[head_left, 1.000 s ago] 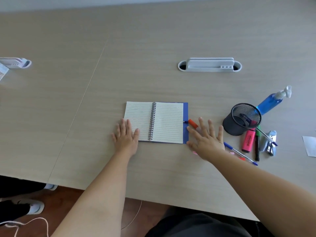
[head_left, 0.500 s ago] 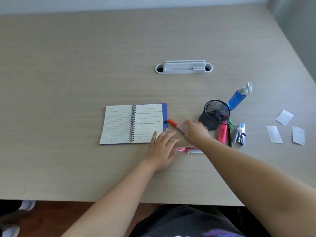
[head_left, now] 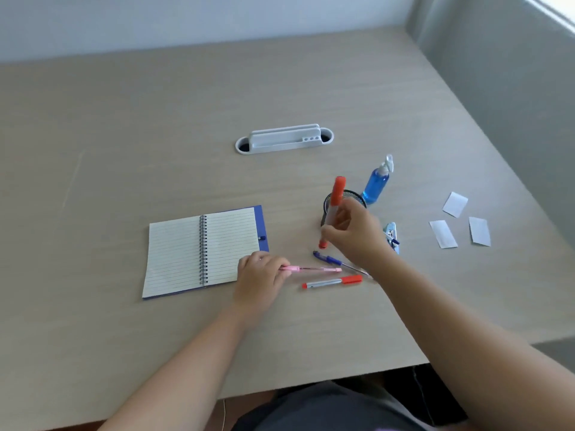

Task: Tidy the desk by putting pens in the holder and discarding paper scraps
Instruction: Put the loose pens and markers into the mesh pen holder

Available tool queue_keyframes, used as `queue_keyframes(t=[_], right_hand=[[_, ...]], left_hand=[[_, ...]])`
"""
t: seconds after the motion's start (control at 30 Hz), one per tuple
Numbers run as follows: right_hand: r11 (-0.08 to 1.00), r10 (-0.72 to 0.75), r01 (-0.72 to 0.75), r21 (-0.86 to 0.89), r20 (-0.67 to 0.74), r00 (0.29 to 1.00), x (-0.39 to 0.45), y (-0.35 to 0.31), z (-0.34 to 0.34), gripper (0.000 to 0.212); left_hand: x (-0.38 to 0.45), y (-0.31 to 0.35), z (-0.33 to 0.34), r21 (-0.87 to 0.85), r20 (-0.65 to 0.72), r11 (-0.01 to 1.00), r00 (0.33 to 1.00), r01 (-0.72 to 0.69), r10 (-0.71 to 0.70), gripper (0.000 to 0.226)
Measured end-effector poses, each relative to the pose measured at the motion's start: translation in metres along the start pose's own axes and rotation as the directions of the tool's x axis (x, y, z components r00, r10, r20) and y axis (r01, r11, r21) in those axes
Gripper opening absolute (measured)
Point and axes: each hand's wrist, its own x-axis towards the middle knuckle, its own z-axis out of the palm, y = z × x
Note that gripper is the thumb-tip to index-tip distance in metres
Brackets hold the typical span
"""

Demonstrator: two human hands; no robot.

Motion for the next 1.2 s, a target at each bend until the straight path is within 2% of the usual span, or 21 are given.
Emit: queue_keyframes(t=[0.13, 0.3, 0.37, 0.43, 0.57, 0.7, 0.8, 0.9, 1.0, 1.03, 1.1, 1.17, 1.2], right_hand=[[0.99, 0.081, -0.068, 0.126, -0.108, 0.991, 0.011, 0.008, -0.042, 0.032], [0.962, 0.114, -0.072, 0.263, -0.151, 0.982, 0.032, 0.025, -0.059, 0.007], [0.962, 0.123, -0.084, 0.259, -0.138, 0.983, 0.038, 0.033, -0.057, 0.002], [0.973, 0.126, -0.095, 0.209, -0.14, 0.982, 0.043, 0.041, -0.051, 0.008], [0.986, 0.133, -0.118, 0.121, -0.118, 0.984, 0.049, 0.055, -0.039, 0.012], [0.99, 0.107, -0.099, 0.101, -0.075, 0.991, 0.054, 0.066, -0.035, 0.008], [0.993, 0.099, -0.095, 0.069, -0.054, 0.994, 0.054, 0.07, -0.034, 0.026], [0.98, 0.14, -0.122, 0.159, -0.104, 0.985, 0.044, 0.073, -0.034, 0.039], [0.926, 0.267, -0.195, 0.322, -0.195, 0.944, 0.025, 0.083, -0.026, 0.025], [0.924, 0.289, -0.216, 0.315, -0.207, 0.935, 0.018, 0.088, -0.021, 0.02], [0.967, 0.24, -0.222, 0.125, -0.159, 0.958, 0.007, 0.099, -0.011, 0.011], [0.963, 0.144, -0.14, -0.229, 0.001, 0.99, 0.004, 0.106, -0.002, 0.008], [0.924, 0.12, -0.081, -0.374, 0.083, 0.989, 0.005, 0.107, 0.002, 0.012]], left_hand=[[0.021, 0.018, -0.031, -0.083, -0.11, 0.996, 0.993, 0.04, -0.049, 0.012], [0.043, 0.041, -0.067, -0.147, -0.232, 0.989, 0.971, 0.033, -0.067, 0.031], [0.053, 0.051, -0.077, -0.149, -0.301, 0.988, 0.951, 0.026, -0.07, 0.037], [0.066, 0.061, -0.082, -0.123, -0.346, 0.992, 0.937, 0.006, -0.049, 0.035], [0.09, 0.076, -0.072, -0.023, -0.33, 0.999, 0.944, -0.041, 0.031, 0.019], [0.105, 0.082, -0.054, 0.012, -0.262, 0.999, 0.964, -0.04, 0.042, 0.016], [0.11, 0.083, -0.043, -0.022, -0.231, 0.999, 0.972, -0.042, 0.036, 0.019], [0.108, 0.079, -0.036, -0.068, -0.225, 0.998, 0.974, -0.012, -0.004, 0.037], [0.093, 0.068, -0.028, -0.173, -0.219, 0.982, 0.969, 0.079, -0.116, 0.037], [0.085, 0.064, -0.023, -0.212, -0.209, 0.973, 0.968, 0.096, -0.141, 0.032], [0.067, 0.06, -0.01, -0.228, -0.111, 0.971, 0.989, 0.075, -0.103, 0.025], [0.051, 0.06, 0.004, -0.138, 0.155, 0.99, 0.988, 0.032, -0.011, 0.029], [0.044, 0.06, 0.011, -0.055, 0.31, 0.998, 0.951, 0.011, 0.006, 0.037]])
